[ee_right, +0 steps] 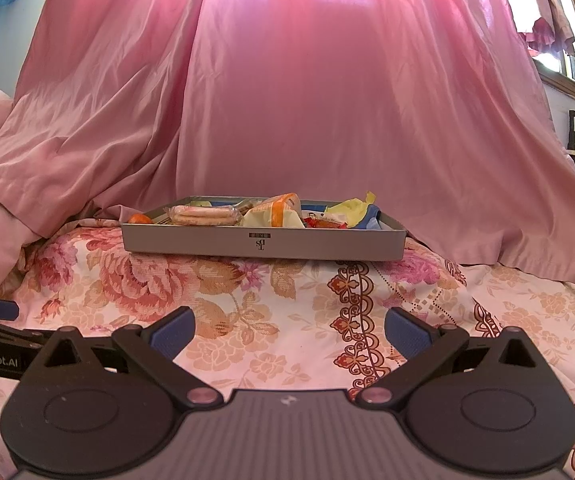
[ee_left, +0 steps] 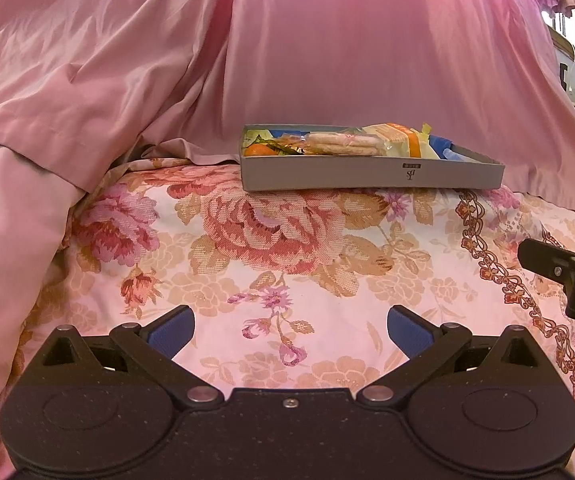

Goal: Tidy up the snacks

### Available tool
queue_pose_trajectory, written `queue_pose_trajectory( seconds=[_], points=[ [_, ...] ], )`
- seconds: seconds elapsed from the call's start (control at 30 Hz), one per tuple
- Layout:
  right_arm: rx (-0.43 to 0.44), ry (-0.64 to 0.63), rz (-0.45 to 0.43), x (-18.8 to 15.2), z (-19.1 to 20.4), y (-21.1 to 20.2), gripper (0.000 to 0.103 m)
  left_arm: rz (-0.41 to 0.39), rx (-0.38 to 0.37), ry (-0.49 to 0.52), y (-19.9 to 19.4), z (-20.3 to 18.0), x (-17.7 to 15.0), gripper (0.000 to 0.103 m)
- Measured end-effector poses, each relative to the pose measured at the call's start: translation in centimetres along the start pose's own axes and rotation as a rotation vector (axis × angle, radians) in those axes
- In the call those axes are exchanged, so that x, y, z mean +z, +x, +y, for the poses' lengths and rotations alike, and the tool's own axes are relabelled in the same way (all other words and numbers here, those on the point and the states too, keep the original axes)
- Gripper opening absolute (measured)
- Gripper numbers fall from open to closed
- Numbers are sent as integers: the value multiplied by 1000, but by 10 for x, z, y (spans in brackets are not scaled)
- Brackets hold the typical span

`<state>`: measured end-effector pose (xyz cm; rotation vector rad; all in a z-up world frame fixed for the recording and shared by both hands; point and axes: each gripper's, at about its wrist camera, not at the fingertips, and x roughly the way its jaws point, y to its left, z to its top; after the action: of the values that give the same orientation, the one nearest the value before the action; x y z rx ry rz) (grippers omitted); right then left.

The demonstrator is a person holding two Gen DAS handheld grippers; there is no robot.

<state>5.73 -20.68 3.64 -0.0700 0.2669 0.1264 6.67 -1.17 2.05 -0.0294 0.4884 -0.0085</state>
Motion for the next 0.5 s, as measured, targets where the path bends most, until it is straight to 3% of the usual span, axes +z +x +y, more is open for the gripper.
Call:
queue_pose_trajectory(
  seconds=[0.5],
  points=[
    [1, -2, 0, -2, -1, 1, 103, 2, -7, 10, 1, 1, -1, 102]
  ],
)
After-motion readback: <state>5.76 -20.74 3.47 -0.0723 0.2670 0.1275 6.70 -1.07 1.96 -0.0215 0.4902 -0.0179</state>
